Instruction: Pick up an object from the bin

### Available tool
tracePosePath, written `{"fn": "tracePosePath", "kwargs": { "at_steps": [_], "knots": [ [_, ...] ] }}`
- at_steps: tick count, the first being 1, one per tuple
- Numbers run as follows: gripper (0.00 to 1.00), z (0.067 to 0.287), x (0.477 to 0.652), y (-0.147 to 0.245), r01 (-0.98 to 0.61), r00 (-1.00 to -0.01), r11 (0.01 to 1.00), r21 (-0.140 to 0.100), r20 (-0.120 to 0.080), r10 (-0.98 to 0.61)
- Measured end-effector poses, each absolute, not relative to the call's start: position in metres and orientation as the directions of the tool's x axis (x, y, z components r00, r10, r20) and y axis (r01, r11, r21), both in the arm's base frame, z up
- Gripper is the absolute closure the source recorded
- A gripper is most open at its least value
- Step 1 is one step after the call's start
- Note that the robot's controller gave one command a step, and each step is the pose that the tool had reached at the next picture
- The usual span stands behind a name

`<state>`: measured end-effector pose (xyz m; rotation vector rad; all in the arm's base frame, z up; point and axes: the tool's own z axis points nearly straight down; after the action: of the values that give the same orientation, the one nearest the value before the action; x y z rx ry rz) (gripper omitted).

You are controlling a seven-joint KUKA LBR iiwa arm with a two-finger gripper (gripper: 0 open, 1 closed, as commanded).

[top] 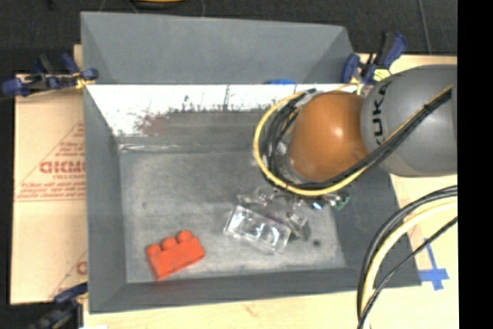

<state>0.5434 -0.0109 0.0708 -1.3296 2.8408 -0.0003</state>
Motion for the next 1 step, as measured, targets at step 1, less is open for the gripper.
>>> {"fn": "tracePosePath", "kwargs": {
  "at_steps": [1],
  "knots": [
    [1.00, 0.0711, 0.5434, -0.0133, -0.767, -0.641, 0.641, -0.004, -0.004, -0.767]
  ]
}}
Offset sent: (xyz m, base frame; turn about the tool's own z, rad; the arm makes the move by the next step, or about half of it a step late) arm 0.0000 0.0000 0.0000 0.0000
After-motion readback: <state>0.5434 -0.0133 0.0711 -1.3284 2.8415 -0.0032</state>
